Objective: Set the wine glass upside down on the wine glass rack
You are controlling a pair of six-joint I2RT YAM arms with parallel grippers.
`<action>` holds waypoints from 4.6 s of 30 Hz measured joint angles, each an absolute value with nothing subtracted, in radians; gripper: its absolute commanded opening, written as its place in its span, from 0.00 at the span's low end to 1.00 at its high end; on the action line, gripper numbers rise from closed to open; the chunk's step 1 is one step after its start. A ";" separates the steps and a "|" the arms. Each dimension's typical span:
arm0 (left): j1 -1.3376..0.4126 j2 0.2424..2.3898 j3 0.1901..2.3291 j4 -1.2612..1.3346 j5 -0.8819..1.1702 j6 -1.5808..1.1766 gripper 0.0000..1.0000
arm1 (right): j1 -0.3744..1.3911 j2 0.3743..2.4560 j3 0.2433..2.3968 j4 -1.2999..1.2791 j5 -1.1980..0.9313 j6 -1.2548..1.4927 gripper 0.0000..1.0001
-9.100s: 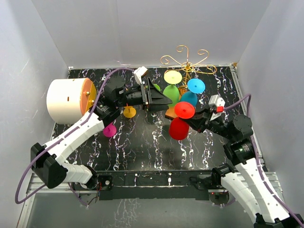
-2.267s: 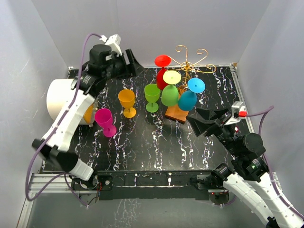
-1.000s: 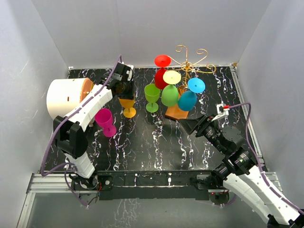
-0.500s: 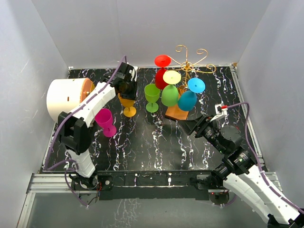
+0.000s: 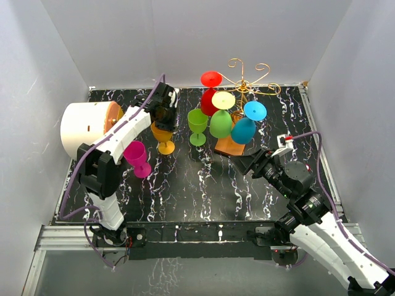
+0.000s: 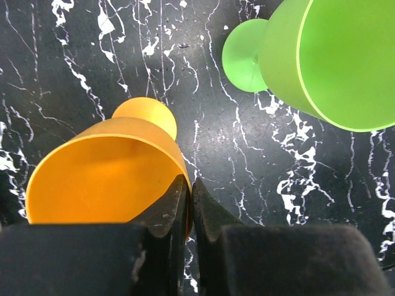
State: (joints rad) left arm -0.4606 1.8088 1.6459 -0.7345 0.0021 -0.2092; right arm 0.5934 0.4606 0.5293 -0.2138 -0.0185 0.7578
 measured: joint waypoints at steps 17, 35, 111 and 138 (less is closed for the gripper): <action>-0.528 1.478 1.389 -0.643 0.176 -0.263 0.00 | 0.593 0.483 0.470 -0.204 0.025 1.009 0.60; -0.812 1.179 1.063 -0.200 0.193 -0.332 0.00 | 0.593 0.515 0.428 -0.342 0.092 1.556 0.43; -1.261 1.279 0.994 0.080 -0.120 -0.106 0.35 | 0.578 0.609 0.323 -0.141 0.114 1.996 0.00; -1.065 1.161 0.942 0.046 -0.130 -0.374 0.63 | 0.585 0.226 0.508 -0.491 0.550 1.181 0.00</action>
State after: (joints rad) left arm -1.0645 1.1614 0.9424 0.0463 -0.1299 -0.3744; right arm 0.5854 0.2256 0.5076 -0.4911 0.5495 1.1809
